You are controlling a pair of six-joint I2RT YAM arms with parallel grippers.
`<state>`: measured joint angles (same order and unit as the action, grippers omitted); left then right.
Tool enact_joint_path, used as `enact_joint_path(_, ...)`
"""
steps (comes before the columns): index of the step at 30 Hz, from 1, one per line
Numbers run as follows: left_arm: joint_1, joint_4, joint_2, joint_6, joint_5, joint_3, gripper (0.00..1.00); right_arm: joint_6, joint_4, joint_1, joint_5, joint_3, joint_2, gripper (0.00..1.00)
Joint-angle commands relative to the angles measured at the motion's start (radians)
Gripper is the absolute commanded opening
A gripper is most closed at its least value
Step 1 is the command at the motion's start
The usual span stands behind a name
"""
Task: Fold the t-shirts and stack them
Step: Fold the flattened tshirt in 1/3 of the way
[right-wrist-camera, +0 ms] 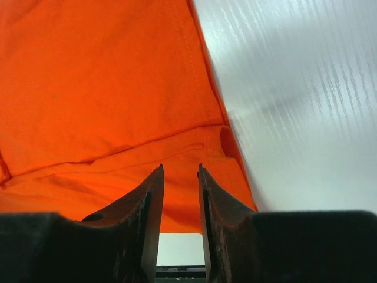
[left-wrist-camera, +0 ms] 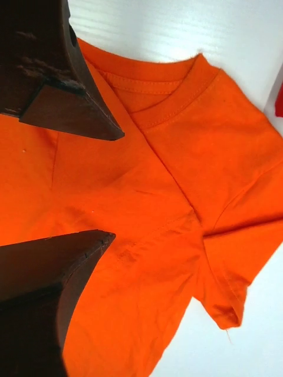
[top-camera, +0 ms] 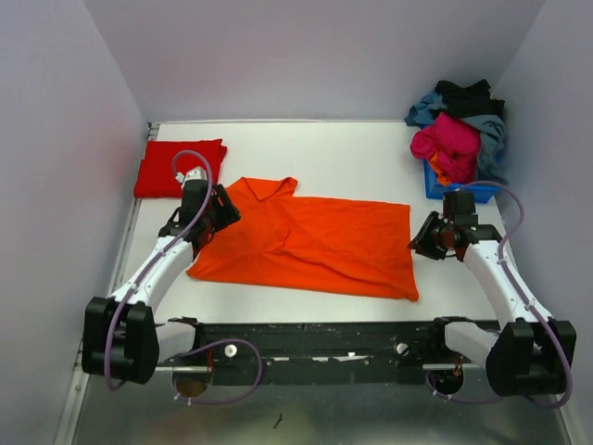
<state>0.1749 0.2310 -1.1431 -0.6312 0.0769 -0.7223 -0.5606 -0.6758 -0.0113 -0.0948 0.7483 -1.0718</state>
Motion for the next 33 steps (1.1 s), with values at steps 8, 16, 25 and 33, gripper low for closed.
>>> enact_joint_path(8,0.04,-0.15,-0.265,0.077,-0.054,-0.08,0.74,-0.002,0.041,-0.022,0.078,-0.067,-0.114,0.4)
enact_joint_path(16,0.038,-0.183,-0.36,0.085,-0.077,-0.132,0.73,-0.021,0.074,-0.029,0.089,-0.063,-0.195,0.36)
enact_joint_path(25,0.06,-0.22,-0.418,0.071,-0.112,-0.126,0.7,-0.042,0.027,-0.029,0.21,-0.029,-0.192,0.03)
enact_joint_path(33,0.063,-0.225,-0.452,0.036,-0.103,-0.092,0.7,-0.024,0.027,-0.029,0.181,0.006,-0.183,0.16)
